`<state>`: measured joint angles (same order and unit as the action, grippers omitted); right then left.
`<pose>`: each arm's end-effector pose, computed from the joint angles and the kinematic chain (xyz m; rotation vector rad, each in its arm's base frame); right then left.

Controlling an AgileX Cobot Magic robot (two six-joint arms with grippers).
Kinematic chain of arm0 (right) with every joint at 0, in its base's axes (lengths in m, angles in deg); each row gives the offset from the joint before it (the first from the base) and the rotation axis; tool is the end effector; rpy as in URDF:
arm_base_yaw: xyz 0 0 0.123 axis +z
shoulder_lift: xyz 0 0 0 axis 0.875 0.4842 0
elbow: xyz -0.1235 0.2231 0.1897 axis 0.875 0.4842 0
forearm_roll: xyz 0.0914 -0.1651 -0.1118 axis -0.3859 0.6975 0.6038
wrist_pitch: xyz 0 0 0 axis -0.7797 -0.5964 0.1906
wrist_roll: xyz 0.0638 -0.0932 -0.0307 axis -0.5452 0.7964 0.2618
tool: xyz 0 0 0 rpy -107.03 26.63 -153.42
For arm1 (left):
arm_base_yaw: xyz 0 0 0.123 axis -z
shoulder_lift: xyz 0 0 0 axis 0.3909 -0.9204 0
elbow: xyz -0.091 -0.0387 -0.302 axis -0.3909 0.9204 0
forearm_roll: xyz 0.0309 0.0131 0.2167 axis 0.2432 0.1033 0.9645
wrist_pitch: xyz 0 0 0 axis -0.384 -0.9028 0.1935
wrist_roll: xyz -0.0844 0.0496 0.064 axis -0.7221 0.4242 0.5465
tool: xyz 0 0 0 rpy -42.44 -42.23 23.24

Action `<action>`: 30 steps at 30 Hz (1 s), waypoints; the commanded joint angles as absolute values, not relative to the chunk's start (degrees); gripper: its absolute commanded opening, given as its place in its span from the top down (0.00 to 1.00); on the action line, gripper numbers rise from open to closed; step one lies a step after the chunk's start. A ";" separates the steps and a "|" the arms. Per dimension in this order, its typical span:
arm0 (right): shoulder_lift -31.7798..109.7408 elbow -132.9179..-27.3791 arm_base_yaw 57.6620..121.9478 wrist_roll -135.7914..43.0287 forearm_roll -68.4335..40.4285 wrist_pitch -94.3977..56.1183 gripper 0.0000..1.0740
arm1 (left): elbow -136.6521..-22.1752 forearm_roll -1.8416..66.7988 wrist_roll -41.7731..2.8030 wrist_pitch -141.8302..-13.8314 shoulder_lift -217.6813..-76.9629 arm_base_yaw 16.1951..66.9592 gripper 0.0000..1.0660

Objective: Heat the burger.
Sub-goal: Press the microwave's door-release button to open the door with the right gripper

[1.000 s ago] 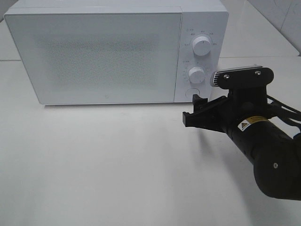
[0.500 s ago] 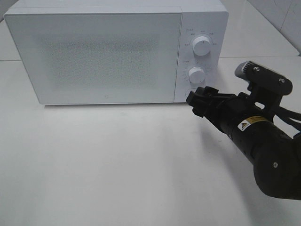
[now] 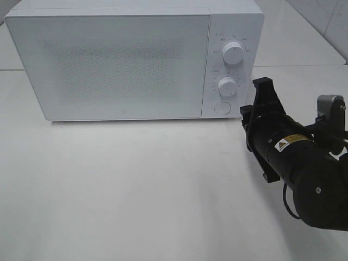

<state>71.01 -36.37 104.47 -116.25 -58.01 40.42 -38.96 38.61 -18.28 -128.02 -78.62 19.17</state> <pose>0.2502 0.1369 0.1993 1.1656 1.5337 0.9973 -0.0461 -0.0183 0.2548 0.0299 2.0215 -0.0789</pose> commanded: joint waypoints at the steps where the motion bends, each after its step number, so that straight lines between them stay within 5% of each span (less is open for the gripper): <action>1: 71.41 -36.78 104.76 -122.50 -58.35 38.70 0.96 | -38.79 38.55 -18.68 -127.91 -77.71 19.06 0.08; 30: 85.10 -48.58 100.29 -127.20 -55.37 34.23 1.00 | -38.79 38.49 -18.68 -127.91 -78.17 19.06 0.08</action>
<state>84.42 -46.80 101.89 -128.97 -56.92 35.55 -38.96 38.61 -18.28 -128.02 -78.62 19.17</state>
